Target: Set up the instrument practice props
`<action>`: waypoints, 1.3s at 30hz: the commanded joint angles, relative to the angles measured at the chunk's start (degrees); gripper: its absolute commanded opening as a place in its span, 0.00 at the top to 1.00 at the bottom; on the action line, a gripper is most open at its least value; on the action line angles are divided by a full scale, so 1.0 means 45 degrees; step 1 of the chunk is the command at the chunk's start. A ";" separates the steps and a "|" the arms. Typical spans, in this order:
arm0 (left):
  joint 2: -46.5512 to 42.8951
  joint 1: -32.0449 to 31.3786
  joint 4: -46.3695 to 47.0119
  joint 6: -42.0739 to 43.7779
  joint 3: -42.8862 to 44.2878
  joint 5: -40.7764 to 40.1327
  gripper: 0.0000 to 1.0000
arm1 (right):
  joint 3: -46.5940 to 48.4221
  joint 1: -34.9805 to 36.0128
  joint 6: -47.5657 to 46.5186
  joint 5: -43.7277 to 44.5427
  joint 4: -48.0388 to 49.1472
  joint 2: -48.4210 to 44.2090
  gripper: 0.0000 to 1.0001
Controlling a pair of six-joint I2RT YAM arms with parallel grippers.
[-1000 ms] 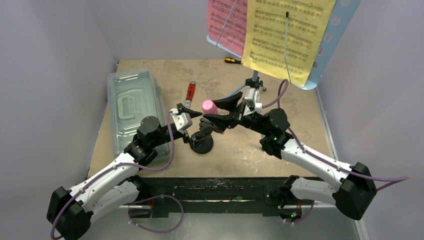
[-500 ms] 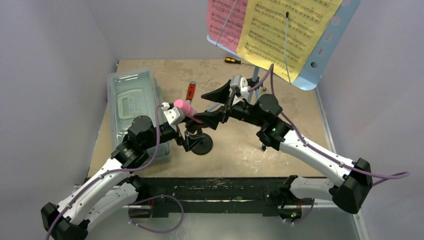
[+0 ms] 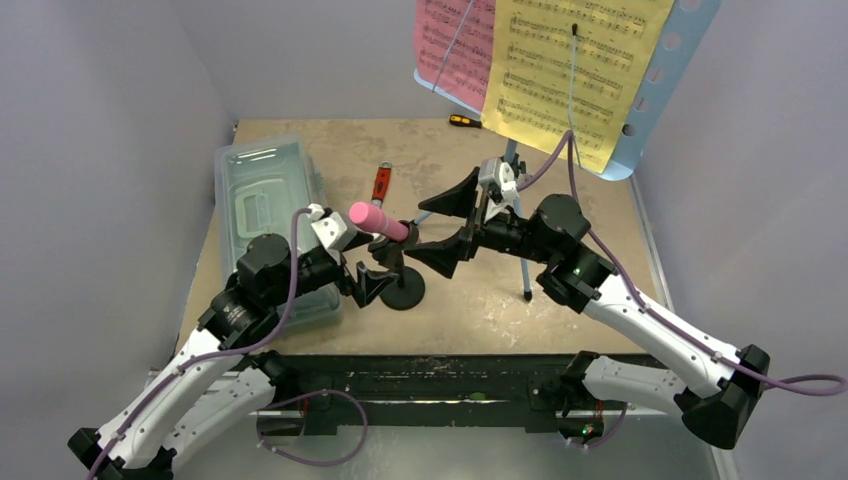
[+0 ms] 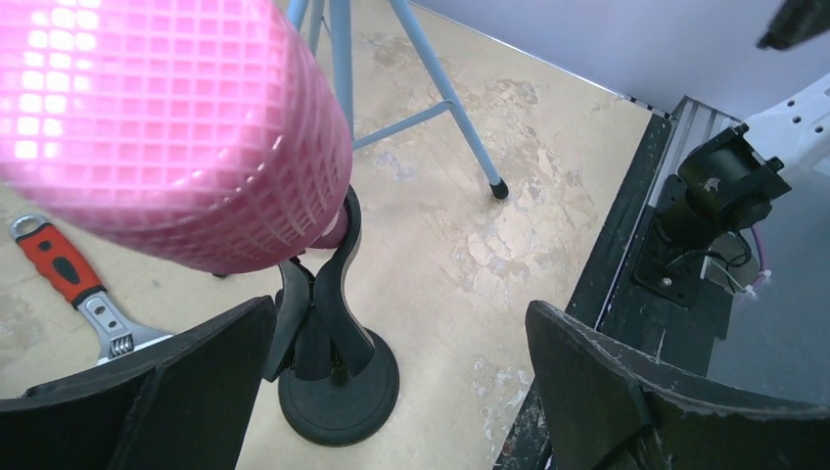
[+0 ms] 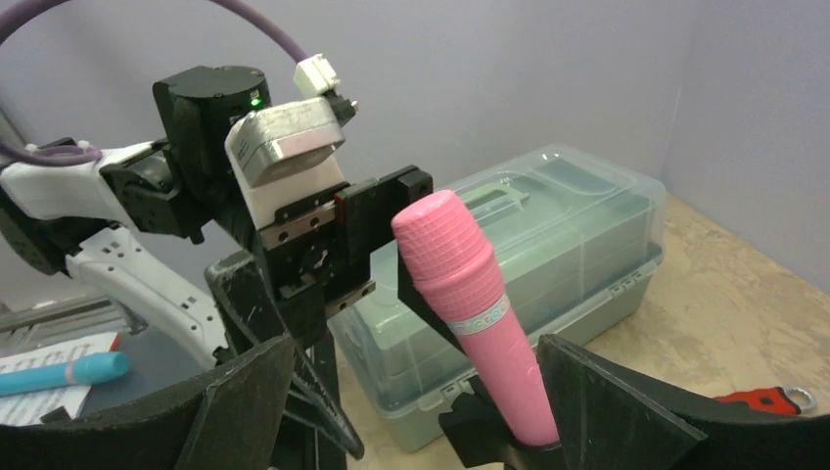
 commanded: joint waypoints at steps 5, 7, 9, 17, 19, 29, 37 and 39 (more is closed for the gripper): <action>-0.0744 -0.0024 -0.1778 -0.0370 0.1807 -0.0983 0.00 | 0.0591 0.0018 0.0229 -0.1509 -0.1987 -0.0851 0.02; -0.0859 -0.0018 -0.2182 -0.0389 0.2116 -0.1021 0.00 | 0.0690 0.0018 0.0462 -0.1959 -0.2188 -0.1039 0.02; -0.0988 -0.0019 -0.2473 -0.0409 0.2393 -0.1082 0.00 | 0.0940 0.0018 0.0850 -0.2398 -0.2417 -0.1130 0.02; -0.1612 -0.0006 -0.2794 -0.0393 0.3208 -0.1659 0.00 | 0.1220 0.0037 0.3223 -0.4486 -0.1814 -0.2089 0.02; -0.1646 -0.0024 -0.2801 -0.0401 0.3348 -0.1728 0.00 | 0.1466 0.0037 0.3731 -0.5113 -0.1541 -0.2212 0.02; -0.1623 -0.0014 -0.3788 -0.0439 0.5804 -0.2850 0.00 | 0.4953 0.0037 0.2431 -0.0158 -0.6214 -0.3655 0.02; -0.1670 -0.0008 -0.3001 -0.0605 0.8631 -0.5213 0.00 | 0.5917 0.0018 0.1331 0.7948 -0.7576 -0.5550 0.02; -0.1746 -0.0013 -0.2671 -0.0526 0.8976 -0.5540 0.00 | 0.6068 0.0018 0.1339 0.8736 -0.7659 -0.5820 0.02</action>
